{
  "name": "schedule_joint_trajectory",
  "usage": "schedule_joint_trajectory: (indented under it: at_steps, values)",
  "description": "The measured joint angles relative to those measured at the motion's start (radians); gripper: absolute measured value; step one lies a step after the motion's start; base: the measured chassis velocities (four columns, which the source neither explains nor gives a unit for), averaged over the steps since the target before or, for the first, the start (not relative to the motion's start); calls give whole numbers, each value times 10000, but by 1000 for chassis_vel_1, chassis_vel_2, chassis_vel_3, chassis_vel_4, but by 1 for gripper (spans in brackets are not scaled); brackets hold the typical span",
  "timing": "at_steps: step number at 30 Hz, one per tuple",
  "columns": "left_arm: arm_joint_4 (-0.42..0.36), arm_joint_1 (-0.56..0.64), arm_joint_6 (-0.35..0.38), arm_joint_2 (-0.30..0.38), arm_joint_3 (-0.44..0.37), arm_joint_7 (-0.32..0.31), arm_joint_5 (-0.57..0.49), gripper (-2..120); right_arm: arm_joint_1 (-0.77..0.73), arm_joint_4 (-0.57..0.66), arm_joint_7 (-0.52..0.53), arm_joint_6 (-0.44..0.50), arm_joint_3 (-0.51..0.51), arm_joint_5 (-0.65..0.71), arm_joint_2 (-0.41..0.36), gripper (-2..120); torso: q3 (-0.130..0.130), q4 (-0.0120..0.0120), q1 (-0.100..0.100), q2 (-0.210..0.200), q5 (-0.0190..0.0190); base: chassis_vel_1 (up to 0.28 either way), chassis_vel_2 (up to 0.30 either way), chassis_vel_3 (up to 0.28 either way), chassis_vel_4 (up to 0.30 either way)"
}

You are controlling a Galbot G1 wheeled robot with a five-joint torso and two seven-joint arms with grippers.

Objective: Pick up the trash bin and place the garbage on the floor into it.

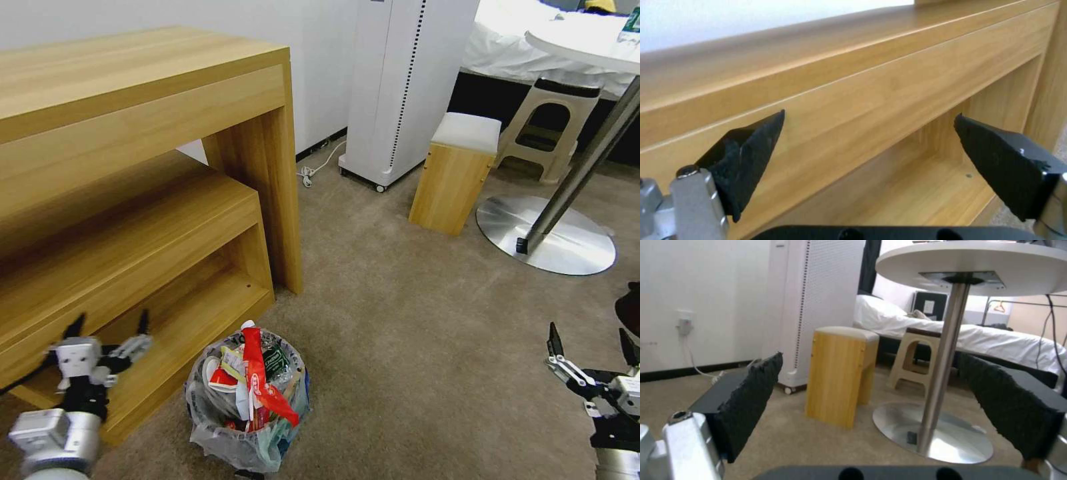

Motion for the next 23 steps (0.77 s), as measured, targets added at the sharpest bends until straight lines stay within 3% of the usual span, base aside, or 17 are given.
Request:
schedule_joint_trajectory:
  at_steps: [4, 6, 7, 9, 13, 18, 23]
  values:
    - [-226, 187, -191, -68, 231, 474, 79, 100, 138, -7, -90, 0, -61, 19, 2, 100, 0, 0, 0, 0, 1, 0, 0, 0, 0]
    - [-239, 242, -506, -15, 413, 1185, 104, 100, 193, -4, -99, -4, -73, 50, 2, 100, 0, 0, 0, 0, 1, 0, 0, 0, 0]
    - [-239, 242, -506, -15, 413, 1185, 104, 100, 193, -4, -99, -4, -73, 50, 2, 100, 0, 0, 0, 0, 1, 0, 0, 0, 0]
    - [-156, 215, -919, 55, 563, 2242, 108, 100, 242, -3, -145, -14, -75, 137, -23, 100, 0, -1, 0, 0, 2, 0, 0, 0, 0]
    - [195, -85, -1156, 60, 614, 3010, -60, 100, 282, -1, -419, 15, -74, 340, -61, 100, 0, -1, 0, 0, 1, 0, 0, 0, 0]
    - [659, -300, -1319, 79, 363, 3684, -243, 100, 335, 31, -820, 33, -234, 540, -45, 100, 0, -1, 0, -1, -1, 0, 0, 0, 0]
    - [685, -299, -1343, 55, 208, 3854, -200, 100, 321, 103, -1121, 4, -386, 653, -6, 100, 0, 0, 1, -1, 1, 0, 0, 0, 0]
